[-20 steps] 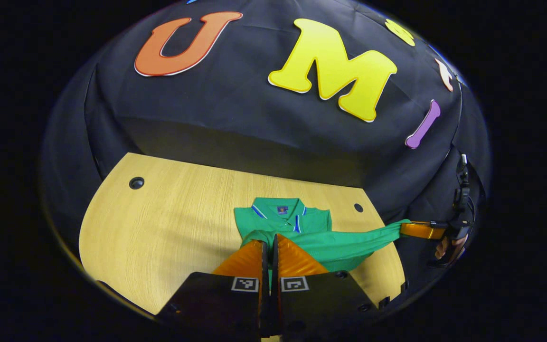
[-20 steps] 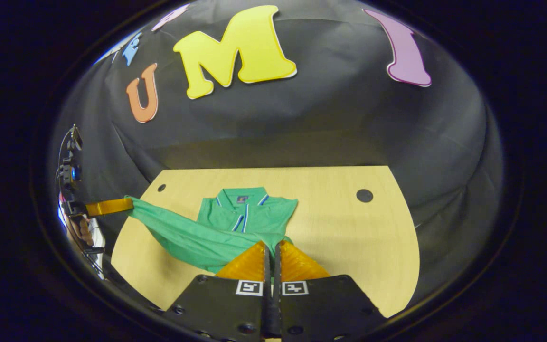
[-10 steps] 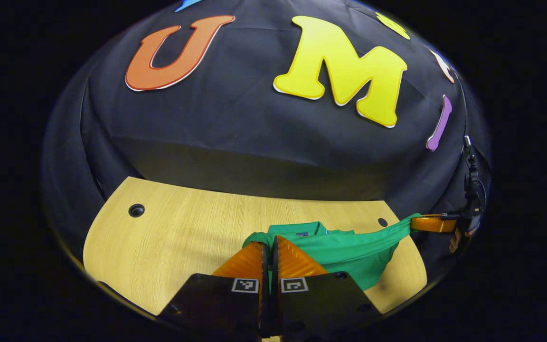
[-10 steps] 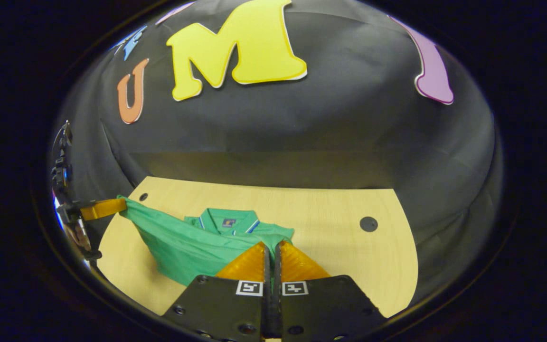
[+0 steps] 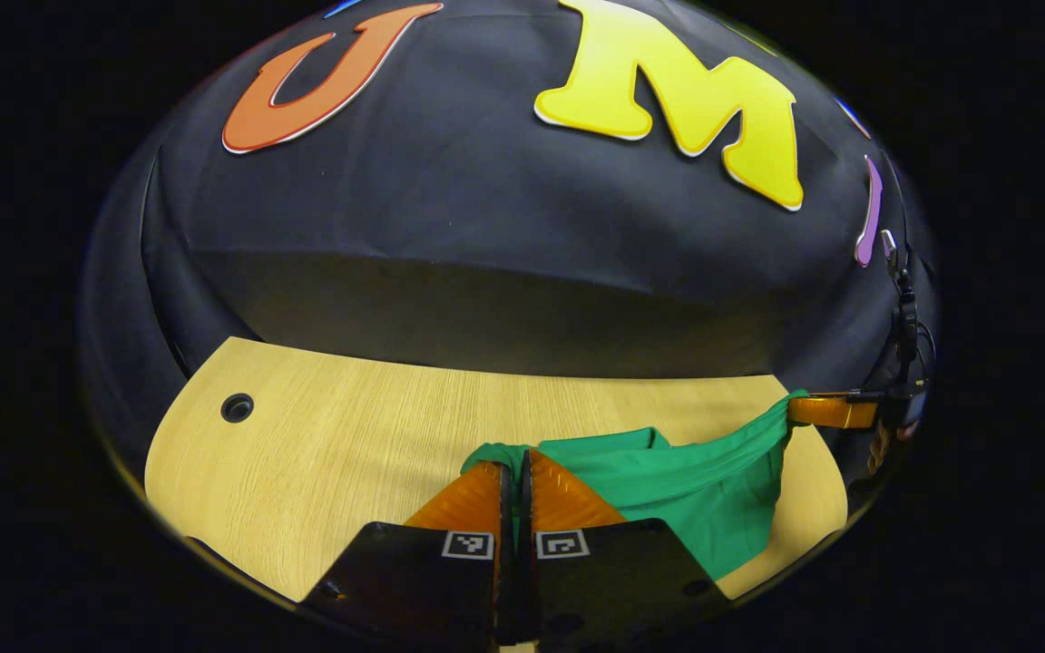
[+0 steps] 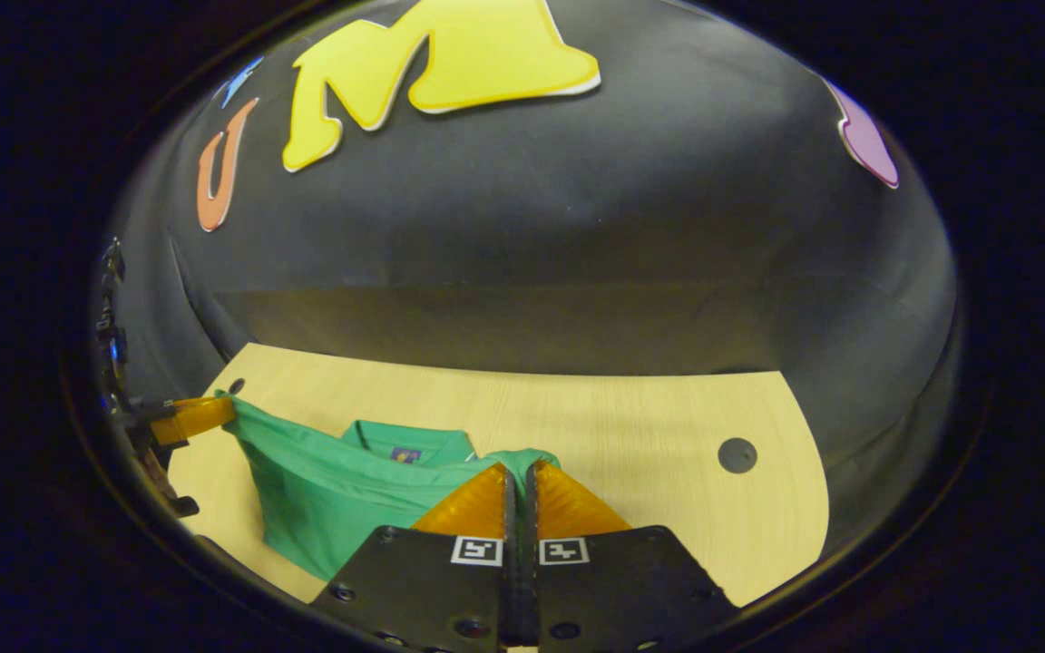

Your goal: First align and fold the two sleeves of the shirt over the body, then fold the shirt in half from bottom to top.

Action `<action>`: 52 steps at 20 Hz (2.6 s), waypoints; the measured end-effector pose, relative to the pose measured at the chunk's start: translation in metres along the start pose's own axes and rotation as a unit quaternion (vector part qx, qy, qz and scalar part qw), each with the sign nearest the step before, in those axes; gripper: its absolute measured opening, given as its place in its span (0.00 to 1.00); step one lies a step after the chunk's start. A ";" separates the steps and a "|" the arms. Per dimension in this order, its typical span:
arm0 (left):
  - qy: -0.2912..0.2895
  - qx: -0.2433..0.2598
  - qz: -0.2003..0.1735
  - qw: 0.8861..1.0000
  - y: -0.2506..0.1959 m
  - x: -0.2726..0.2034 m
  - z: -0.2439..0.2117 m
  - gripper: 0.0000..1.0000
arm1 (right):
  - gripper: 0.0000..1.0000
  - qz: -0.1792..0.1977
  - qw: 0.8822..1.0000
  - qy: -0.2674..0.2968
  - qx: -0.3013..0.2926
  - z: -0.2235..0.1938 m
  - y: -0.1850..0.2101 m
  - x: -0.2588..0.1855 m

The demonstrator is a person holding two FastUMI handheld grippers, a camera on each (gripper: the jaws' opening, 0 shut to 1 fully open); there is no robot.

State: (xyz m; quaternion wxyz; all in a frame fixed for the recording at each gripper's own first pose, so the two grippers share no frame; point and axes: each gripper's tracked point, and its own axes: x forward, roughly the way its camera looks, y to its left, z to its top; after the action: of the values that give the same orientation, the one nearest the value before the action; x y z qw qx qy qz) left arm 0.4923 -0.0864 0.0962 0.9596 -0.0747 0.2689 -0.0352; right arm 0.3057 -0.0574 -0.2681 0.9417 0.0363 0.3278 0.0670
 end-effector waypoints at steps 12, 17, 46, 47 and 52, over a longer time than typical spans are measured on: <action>0.020 0.002 0.011 1.000 0.009 0.047 -0.027 0.08 | 0.00 -0.008 1.000 0.014 -0.012 -0.022 -0.005 0.059; 0.014 -0.007 0.019 1.000 0.009 0.044 -0.024 0.58 | 0.12 -0.019 1.000 0.020 -0.014 -0.026 -0.007 0.055; -0.231 0.041 0.060 0.970 -0.097 -0.360 0.113 0.97 | 0.96 -0.069 0.959 -0.275 -0.014 0.024 0.073 -0.383; -0.233 0.043 0.062 0.969 -0.098 -0.368 0.108 0.97 | 0.96 -0.070 0.958 -0.277 -0.012 0.020 0.076 -0.390; -0.249 0.056 0.065 0.965 -0.106 -0.389 0.104 0.97 | 0.96 -0.072 0.958 -0.278 -0.016 0.005 0.085 -0.406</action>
State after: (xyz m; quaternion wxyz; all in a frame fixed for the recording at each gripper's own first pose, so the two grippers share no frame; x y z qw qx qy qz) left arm 0.2125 -0.1359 0.4001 0.9991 -0.0095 0.0237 0.0324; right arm -0.0153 -0.0347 -0.0060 0.9984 0.0143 0.0535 -0.0081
